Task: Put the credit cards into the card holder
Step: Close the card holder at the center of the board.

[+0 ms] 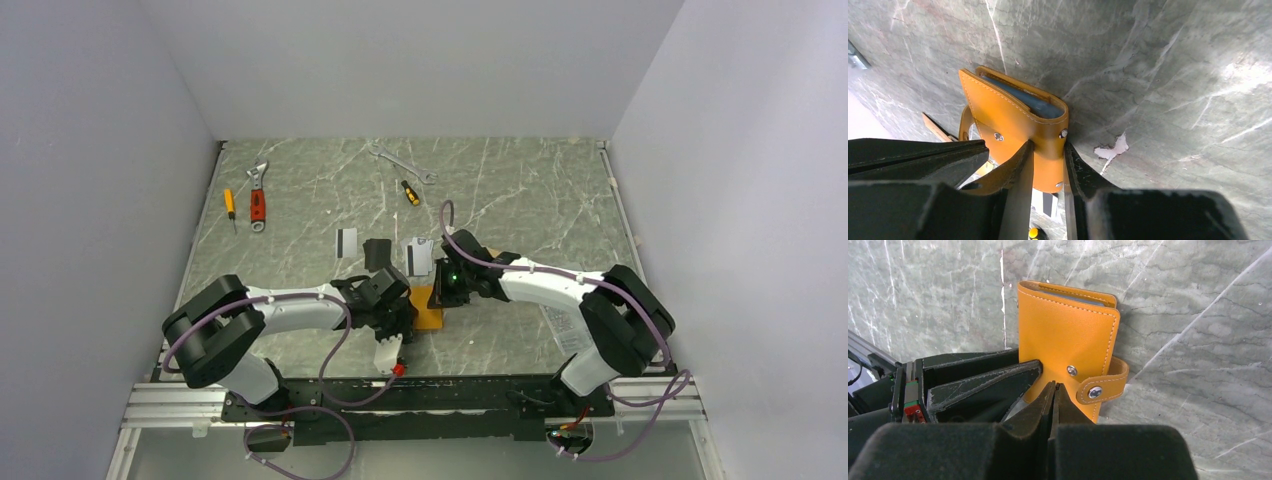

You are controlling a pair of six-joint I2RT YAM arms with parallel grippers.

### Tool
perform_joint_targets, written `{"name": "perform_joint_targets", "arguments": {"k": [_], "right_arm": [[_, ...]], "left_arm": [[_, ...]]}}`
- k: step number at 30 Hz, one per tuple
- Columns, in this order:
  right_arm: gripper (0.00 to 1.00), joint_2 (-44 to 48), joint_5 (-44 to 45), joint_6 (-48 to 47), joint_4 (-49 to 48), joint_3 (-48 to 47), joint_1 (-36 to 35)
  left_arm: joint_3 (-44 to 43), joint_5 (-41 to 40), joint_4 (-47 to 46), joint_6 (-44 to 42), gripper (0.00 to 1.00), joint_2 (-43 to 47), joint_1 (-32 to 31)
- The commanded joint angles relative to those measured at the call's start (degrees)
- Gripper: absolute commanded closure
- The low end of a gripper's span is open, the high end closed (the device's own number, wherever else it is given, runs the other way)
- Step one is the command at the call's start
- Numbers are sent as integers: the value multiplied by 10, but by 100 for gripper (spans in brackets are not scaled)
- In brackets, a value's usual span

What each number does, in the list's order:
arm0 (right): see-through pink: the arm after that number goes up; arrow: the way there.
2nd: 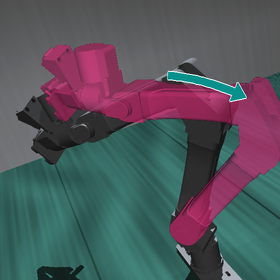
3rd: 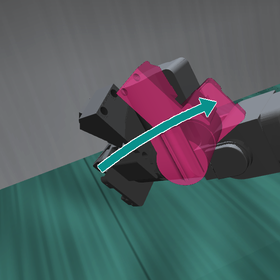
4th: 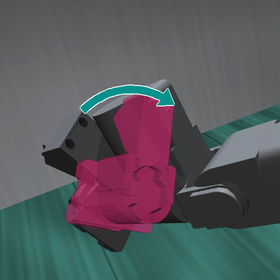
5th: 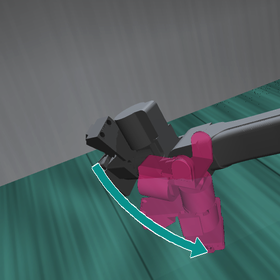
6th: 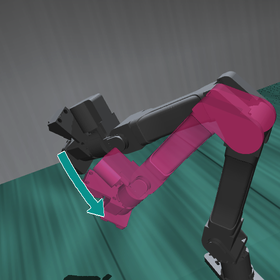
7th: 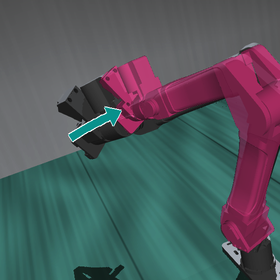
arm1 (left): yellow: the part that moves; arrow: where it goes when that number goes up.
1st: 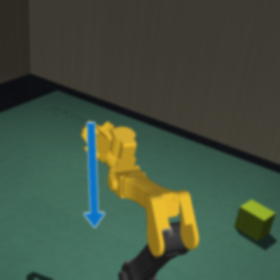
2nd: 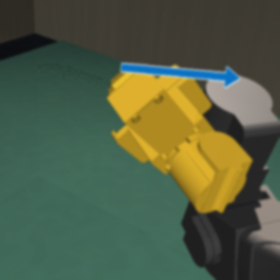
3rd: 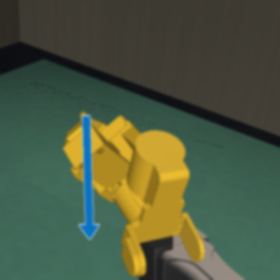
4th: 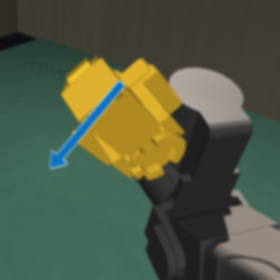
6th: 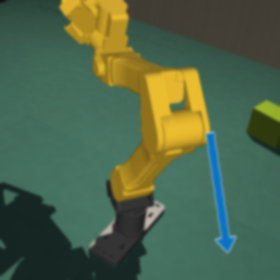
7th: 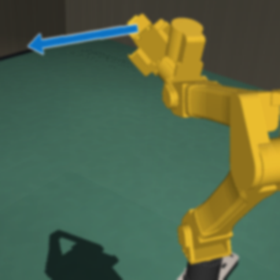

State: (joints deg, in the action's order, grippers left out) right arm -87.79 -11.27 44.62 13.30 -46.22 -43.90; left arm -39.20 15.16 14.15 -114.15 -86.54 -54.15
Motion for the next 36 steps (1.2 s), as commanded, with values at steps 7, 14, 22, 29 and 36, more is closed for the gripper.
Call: {"name": "perform_joint_targets", "arguments": {"k": [7, 14, 22, 29, 36], "right_arm": [[81, 54, 73, -48, 98, -67, -10], [68, 40, 144, -63, 189, -105, -18], [68, -20, 162, -69, 207, -127, -46], [68, -35, 169, -67, 203, -138, -51], [69, -59, 184, -66, 211, -158, -60]], "left_arm": [[24, 12, 43, 19, 75, -1, -11], [28, 10, 39, 15, 81, 1, -12], [30, 8, 34, 17, 81, 1, -17], [31, 5, 33, 18, 82, 3, -19], [36, 4, 29, 20, 82, 7, -21]]}}
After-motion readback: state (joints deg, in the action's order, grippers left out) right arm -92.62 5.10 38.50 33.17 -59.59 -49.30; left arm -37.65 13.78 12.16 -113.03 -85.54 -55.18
